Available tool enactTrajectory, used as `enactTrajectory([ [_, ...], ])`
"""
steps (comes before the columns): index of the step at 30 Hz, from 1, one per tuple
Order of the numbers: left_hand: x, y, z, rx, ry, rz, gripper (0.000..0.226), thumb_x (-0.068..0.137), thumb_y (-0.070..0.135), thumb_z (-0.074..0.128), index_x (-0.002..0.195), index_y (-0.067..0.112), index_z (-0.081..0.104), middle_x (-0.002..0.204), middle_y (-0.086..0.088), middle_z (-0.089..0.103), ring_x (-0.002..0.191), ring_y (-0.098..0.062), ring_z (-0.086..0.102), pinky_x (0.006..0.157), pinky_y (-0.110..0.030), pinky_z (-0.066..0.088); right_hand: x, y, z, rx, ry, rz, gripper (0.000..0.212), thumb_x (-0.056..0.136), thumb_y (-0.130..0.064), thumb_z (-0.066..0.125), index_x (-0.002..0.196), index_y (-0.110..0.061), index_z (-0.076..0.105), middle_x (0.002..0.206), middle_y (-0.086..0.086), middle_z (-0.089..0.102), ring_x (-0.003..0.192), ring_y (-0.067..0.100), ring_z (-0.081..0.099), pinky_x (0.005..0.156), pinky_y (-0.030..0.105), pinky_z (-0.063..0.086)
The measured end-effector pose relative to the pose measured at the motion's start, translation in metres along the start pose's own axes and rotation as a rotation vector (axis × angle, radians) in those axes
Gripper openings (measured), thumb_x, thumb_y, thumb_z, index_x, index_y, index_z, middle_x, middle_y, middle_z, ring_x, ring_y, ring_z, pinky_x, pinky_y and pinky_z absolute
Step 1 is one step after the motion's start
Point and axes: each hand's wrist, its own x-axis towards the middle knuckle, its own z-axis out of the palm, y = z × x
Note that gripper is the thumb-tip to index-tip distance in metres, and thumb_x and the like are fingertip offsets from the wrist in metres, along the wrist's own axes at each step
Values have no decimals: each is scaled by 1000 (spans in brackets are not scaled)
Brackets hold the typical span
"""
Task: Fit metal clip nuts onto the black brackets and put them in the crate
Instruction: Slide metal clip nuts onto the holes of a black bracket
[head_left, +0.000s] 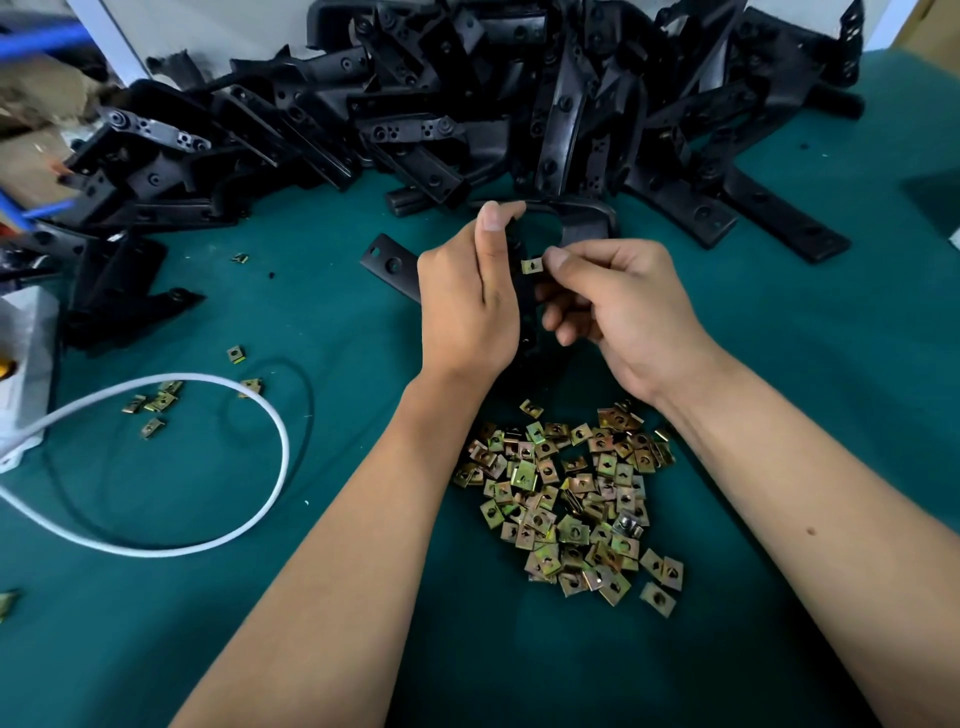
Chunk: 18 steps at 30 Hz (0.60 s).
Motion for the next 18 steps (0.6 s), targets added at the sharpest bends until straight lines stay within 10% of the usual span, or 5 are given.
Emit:
enactTrajectory([
  [14,-1,8,0,53,-43,59,52,109,31,29,122,6,73,52,23,41,53,9,50,58,-5,30,0,4,-1,-109,-19,-54,21,98,-13,68,80,-5,75,64,10,60,48,15,52,38,22,34],
  [18,0,11,-2,71,-75,87,55,109,32,28,124,4,72,71,13,64,67,-1,62,66,-6,37,-1,2,0,-65,-18,2,23,97,-14,70,74,-11,73,68,15,61,52,13,50,40,22,33],
])
